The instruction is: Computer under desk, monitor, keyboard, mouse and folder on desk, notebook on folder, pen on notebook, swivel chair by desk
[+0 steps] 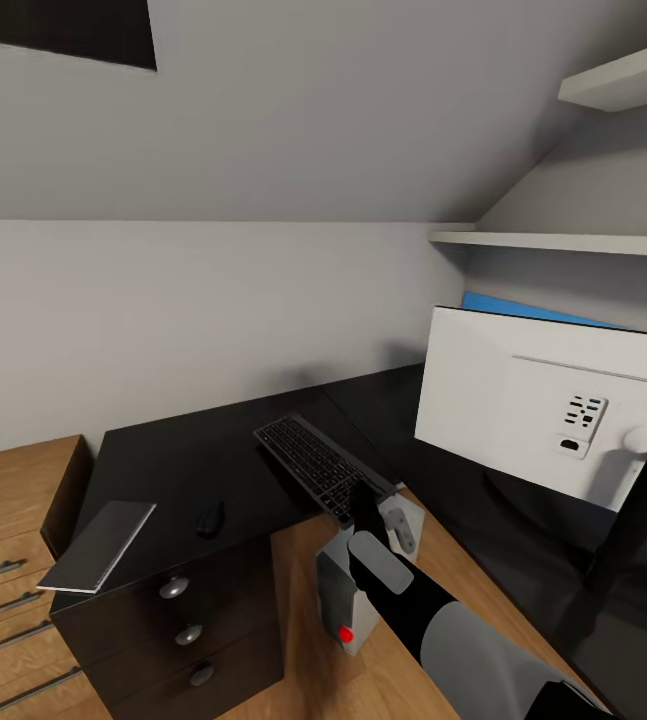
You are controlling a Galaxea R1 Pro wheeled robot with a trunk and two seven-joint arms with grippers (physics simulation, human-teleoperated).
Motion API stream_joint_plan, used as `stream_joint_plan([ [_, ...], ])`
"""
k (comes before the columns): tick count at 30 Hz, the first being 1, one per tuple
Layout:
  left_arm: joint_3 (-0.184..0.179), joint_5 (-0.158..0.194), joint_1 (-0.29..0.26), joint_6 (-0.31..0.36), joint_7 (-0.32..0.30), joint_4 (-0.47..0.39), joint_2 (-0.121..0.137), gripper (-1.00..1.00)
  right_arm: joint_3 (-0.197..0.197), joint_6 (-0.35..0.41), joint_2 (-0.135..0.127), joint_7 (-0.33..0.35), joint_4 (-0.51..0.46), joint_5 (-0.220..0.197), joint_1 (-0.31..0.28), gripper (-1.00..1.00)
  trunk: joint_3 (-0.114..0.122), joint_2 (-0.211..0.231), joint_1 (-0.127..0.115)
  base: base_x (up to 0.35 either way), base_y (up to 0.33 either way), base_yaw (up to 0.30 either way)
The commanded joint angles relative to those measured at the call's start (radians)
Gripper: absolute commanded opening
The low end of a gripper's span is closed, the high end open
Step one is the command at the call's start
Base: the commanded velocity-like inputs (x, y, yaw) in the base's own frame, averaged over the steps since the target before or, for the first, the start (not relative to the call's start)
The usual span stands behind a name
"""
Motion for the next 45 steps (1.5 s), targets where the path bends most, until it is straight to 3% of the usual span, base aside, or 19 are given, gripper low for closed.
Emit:
stream_joint_plan([
  [1,-0.008,0.001,0.000,-0.002,0.008,-0.001,0.000,1.00,0.003,-0.005,0.000,-0.004,0.000,-0.002,-0.001,1.00,-0.001,-0.001,0.000,0.000,0.000,0.000],
  [18,-0.008,0.001,-0.001,-0.002,0.009,-0.001,0.001,1.00,0.003,-0.004,0.000,-0.002,-0.001,-0.002,-0.001,1.00,-0.001,-0.001,0.000,-0.007,0.000,0.000],
  [45,-0.008,0.001,0.000,0.001,0.009,-0.001,0.001,1.00,0.003,-0.004,0.000,-0.001,0.000,-0.002,-0.001,1.00,-0.001,-0.001,0.000,-0.127,0.000,0.000],
])
